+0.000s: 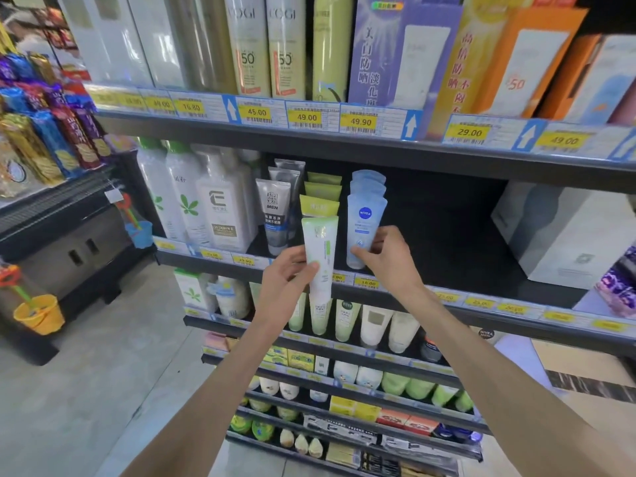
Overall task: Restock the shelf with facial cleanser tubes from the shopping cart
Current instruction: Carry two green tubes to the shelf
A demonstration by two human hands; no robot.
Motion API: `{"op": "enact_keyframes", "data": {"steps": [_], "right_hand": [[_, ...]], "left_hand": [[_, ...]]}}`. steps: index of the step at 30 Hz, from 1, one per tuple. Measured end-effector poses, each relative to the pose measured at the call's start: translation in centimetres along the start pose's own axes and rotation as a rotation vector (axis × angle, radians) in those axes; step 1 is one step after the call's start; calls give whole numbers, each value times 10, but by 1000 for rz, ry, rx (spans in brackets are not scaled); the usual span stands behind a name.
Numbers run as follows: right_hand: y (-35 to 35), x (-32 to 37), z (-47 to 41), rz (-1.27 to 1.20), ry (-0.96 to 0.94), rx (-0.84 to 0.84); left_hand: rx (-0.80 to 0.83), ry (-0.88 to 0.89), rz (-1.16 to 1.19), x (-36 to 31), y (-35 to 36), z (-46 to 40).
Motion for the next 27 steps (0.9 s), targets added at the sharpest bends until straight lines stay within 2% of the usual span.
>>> {"op": "enact_keyframes", "data": {"steps": [4,7,12,20,24,27], "right_hand": [[-24,10,20,-92,-65,-76],[-34,20,36,-170,-146,-35],[-48,37,43,-364,-176,44],[-72,50,42,-431,-171,40],[-94,43,32,-525,-117,-57],[-120,32,19,-540,-87,-188]], "left_hand": [[35,35,12,-13,8,-4],[72,64,-15,-24,18,-9],[187,82,-52,-30,47,-13],[296,91,-37,-33,86,-10],[230,192,-126,-34,74,-14],[92,344,-458,-23,48,-16]]}}
Point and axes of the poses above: each hand's wrist, its own z-axis away from the middle knuckle, its own y-axis out of the palm, x = y × z, the point moved 9 cm from there along -z, towards the middle knuckle, and after that the axes turned 2 degrees about z, right-handed, at the moved point
